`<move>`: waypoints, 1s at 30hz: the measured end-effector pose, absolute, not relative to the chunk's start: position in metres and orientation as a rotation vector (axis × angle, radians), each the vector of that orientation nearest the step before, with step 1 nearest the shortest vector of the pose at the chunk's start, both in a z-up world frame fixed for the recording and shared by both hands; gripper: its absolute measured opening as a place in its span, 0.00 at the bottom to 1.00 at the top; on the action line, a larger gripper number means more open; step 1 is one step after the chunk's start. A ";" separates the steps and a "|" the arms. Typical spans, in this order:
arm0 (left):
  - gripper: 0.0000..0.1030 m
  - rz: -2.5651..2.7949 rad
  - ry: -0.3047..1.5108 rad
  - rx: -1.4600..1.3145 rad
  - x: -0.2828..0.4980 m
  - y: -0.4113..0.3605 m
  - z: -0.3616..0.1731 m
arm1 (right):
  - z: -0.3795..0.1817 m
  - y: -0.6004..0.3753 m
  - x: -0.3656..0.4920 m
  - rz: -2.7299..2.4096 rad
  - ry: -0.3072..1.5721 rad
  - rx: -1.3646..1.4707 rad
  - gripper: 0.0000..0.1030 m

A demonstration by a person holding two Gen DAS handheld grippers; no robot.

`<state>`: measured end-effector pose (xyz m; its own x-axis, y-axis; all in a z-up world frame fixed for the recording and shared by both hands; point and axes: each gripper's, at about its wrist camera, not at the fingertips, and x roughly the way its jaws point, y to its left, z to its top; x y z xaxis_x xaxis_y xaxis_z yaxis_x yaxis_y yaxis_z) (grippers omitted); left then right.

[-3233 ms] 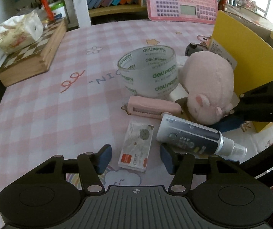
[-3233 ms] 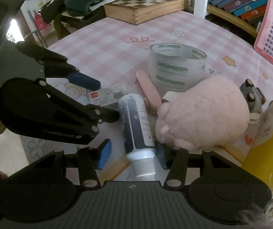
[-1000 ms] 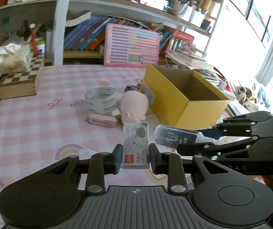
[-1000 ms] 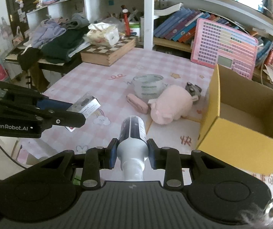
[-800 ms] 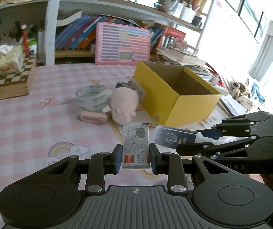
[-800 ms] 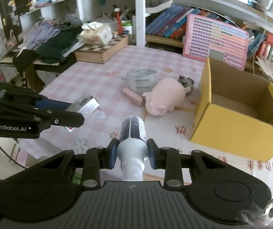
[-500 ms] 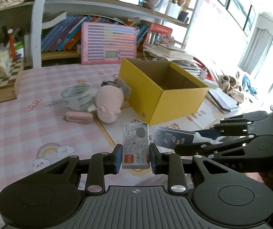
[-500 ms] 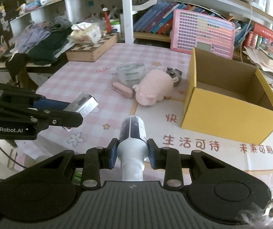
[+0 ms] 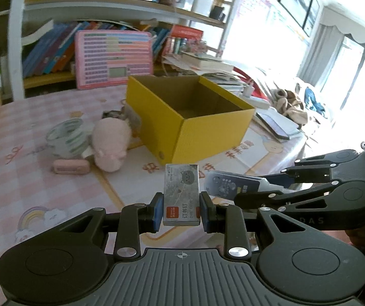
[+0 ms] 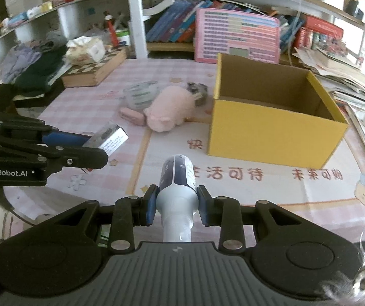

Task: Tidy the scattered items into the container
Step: 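Lift and carry the spray bottle and card box toward the yellow box with both tools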

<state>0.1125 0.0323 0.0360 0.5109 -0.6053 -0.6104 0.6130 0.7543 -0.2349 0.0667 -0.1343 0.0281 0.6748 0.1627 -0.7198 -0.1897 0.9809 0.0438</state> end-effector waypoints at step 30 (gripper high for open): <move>0.27 -0.775 0.705 0.077 0.161 -0.084 0.051 | 0.038 -0.264 0.123 0.154 0.761 0.027 0.29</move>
<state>0.1609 -0.0845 0.0511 0.4998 -0.6155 -0.6094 0.6649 0.7236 -0.1855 0.1230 -0.2636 0.0380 0.7132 0.1484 -0.6851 -0.1288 0.9884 0.0801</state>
